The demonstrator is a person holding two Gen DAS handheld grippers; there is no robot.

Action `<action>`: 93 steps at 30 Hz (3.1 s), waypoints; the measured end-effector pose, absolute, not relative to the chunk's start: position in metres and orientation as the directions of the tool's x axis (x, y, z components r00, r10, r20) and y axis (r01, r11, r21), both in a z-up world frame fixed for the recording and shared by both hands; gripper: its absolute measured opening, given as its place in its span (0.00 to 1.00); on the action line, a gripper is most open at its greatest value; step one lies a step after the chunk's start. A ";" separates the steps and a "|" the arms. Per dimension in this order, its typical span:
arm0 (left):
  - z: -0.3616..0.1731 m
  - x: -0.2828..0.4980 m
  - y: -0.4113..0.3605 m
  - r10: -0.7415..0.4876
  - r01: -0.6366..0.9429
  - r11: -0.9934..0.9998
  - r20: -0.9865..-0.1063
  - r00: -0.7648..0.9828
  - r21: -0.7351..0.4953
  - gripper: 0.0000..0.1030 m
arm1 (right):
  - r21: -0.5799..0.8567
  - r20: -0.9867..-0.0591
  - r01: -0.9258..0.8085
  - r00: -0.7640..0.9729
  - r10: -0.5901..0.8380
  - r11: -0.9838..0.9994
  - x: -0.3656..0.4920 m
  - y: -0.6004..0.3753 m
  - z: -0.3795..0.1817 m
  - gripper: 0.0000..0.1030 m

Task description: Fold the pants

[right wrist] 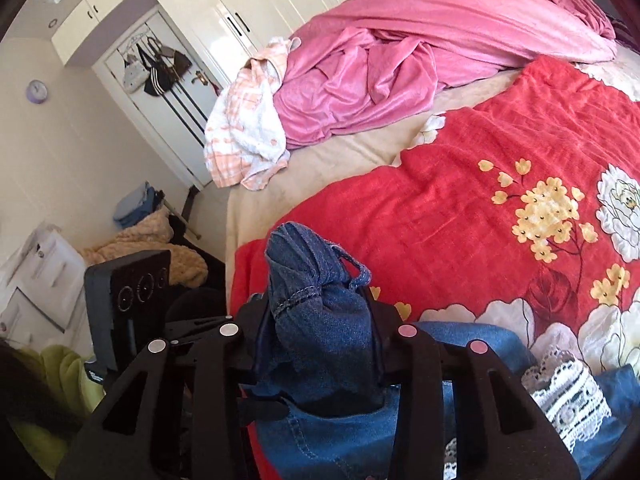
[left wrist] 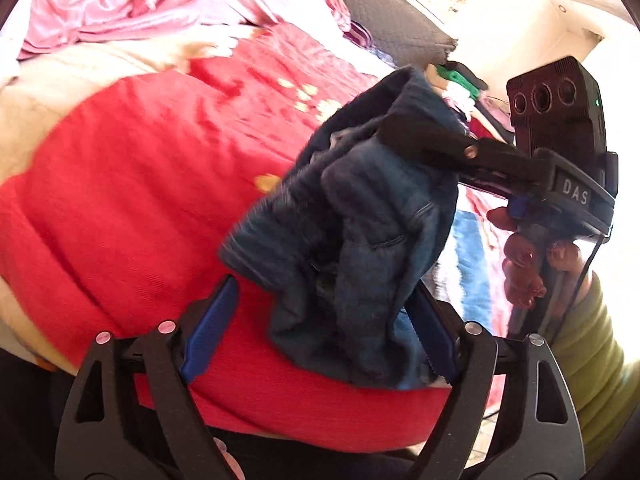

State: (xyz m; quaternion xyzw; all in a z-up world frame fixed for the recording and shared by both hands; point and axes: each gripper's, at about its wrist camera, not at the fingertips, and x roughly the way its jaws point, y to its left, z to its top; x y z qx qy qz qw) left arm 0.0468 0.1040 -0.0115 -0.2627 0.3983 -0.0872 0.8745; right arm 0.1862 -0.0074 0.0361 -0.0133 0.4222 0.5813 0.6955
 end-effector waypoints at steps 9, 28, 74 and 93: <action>0.025 0.049 0.043 -0.388 0.045 0.866 -0.611 0.690 -0.499 0.53 | 0.479 -0.533 -0.804 0.053 0.844 0.353 0.185 -0.086 0.058 0.34; 0.042 0.048 -0.016 -0.319 0.189 0.946 -0.648 0.692 -0.264 0.53 | 0.448 -0.552 -0.649 0.339 0.762 0.614 0.158 -0.232 0.035 0.59; -0.016 0.042 -0.033 -0.320 0.212 0.947 -0.774 0.546 -0.242 0.55 | -0.212 -0.831 -0.750 0.475 0.288 0.627 0.190 -0.090 -0.012 0.05; -0.019 0.045 -0.033 -0.328 0.213 0.944 -0.780 0.532 -0.252 0.58 | -0.019 -0.717 -0.638 0.545 0.434 0.770 0.165 -0.145 0.034 0.52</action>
